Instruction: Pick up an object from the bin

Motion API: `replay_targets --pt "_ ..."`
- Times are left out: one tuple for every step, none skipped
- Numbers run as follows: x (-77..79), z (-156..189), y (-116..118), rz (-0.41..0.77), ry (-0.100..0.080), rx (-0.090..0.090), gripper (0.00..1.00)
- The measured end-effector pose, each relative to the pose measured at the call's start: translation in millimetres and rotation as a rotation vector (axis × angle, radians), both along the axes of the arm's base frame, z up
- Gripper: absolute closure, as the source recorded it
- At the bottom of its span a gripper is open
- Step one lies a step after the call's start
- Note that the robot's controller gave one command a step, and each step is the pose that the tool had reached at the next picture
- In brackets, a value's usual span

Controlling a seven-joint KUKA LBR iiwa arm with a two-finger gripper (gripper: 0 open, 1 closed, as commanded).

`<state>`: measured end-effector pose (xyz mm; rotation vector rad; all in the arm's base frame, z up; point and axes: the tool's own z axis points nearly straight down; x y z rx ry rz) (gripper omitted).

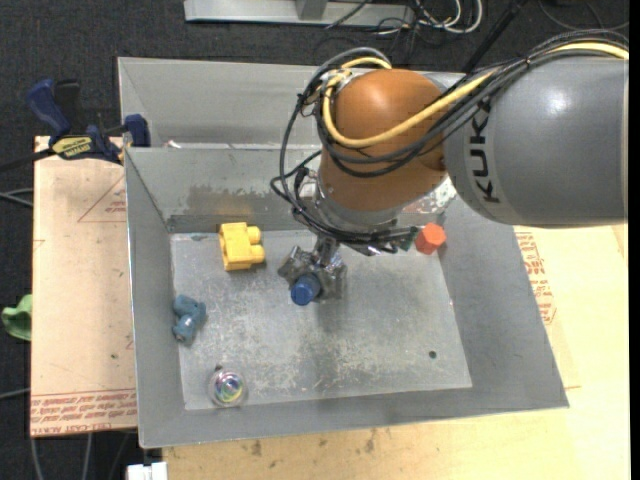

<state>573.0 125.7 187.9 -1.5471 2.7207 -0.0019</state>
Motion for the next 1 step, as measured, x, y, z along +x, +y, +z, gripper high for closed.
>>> replay_targets --pt "-71.0 80.3 -46.8 0.279 0.007 -0.005 1.00"
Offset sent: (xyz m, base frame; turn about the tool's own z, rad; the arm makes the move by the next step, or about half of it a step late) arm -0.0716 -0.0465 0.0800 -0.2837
